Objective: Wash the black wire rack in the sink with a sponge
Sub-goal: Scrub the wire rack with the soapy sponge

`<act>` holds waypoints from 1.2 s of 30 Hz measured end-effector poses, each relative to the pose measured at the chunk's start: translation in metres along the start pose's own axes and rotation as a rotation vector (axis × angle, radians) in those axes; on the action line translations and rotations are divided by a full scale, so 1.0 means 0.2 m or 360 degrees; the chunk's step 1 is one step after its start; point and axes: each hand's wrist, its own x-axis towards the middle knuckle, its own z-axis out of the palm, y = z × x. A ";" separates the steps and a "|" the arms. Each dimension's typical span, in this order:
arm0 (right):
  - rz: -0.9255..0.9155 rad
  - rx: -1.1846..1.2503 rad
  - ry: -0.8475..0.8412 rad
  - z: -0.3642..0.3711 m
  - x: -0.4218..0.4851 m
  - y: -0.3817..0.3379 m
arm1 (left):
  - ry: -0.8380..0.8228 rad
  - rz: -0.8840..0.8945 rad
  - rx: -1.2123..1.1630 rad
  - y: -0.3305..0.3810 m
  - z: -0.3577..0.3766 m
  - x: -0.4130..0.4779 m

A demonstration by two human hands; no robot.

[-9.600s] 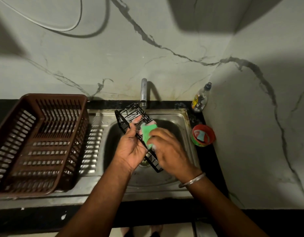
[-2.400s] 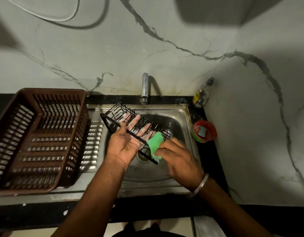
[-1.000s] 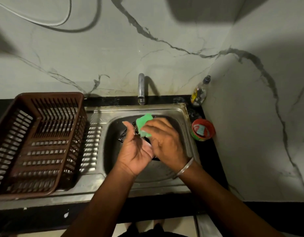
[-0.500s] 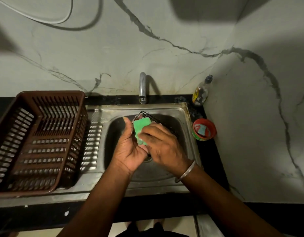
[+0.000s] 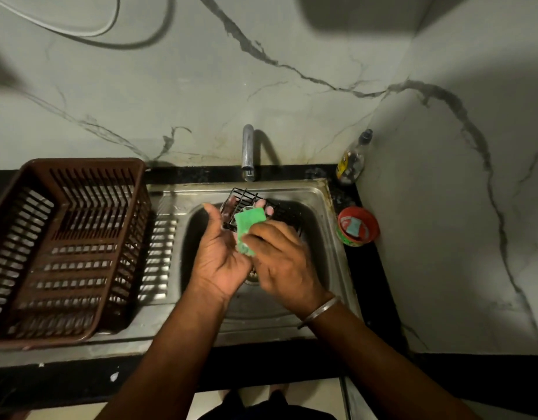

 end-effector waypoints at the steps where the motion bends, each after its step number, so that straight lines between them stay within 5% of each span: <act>1: 0.0019 -0.0005 -0.0005 -0.03 -0.03 0.03 | 0.0008 0.0018 -0.0050 0.00 -0.01 0.00; 11: 0.0045 -0.0088 0.0042 -0.05 -0.10 0.07 | 0.0033 0.0173 -0.0144 0.01 0.00 -0.01; 16: 0.0634 -0.0196 0.0272 -0.01 0.02 0.11 | 0.0105 0.0123 -0.0134 -0.07 -0.02 -0.01; 24: 0.0831 -0.0333 0.0072 0.05 0.23 0.06 | 0.0102 0.0145 -0.0030 -0.10 0.02 -0.06; 36: 0.0570 -0.0078 -0.0007 0.12 0.26 -0.02 | 0.0028 0.0140 0.0080 -0.14 -0.04 -0.09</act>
